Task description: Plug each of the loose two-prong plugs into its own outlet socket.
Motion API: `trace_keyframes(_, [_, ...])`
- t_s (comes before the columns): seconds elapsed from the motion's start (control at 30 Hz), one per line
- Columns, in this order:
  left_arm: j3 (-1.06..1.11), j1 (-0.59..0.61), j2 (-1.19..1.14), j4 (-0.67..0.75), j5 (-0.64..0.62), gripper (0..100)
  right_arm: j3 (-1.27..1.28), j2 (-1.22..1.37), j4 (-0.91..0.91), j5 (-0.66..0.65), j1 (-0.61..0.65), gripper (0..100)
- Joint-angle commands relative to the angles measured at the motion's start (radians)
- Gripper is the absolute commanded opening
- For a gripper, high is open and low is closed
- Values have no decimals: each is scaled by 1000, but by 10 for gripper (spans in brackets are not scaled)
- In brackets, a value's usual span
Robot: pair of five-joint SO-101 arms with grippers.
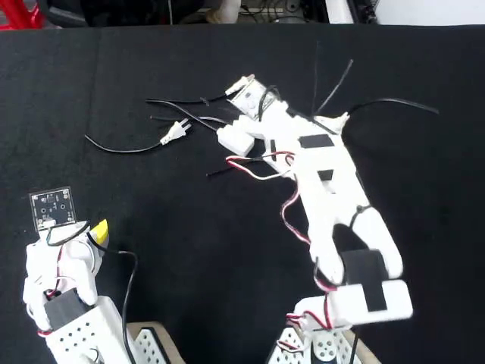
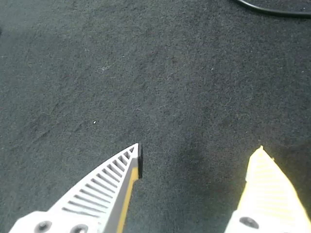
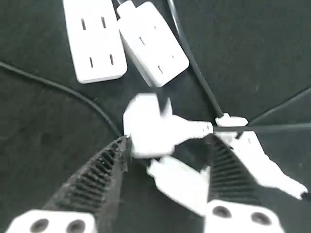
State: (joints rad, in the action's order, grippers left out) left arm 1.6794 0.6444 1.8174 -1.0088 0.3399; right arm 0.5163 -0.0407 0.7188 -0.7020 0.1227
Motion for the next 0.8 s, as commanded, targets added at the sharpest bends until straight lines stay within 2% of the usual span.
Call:
trace_keyframes(0.0, [13, -13, 5, 41, 2, 346, -82, -176, 224, 58, -3, 242])
trace_keyframes(0.1, [8, -61, 5, 52, -2, 346, -154, -321, 440, 109, 11, 221])
trace_keyframes(0.2, [-39, -113, 2, 18, -14, 346, -202, -418, 543, 132, 11, 200])
trace_keyframes(0.3, [-148, -214, 2, -58, -89, 346, -226, -453, 667, 181, 6, 183])
trace_keyframes(0.43, [-268, -375, -25, -66, -180, 346, -177, -460, 799, 230, -2, 168])
trace_keyframes(0.57, [-352, -518, -215, 46, -284, 346, -12, -460, 692, 239, -78, 166])
trace_keyframes(0.67, [-461, -573, -502, 192, -385, 346, 127, -460, 565, 241, -170, 166])
trace_keyframes(0.77, [-647, -613, -859, 295, -525, 346, 220, -460, 520, 287, -241, 166])
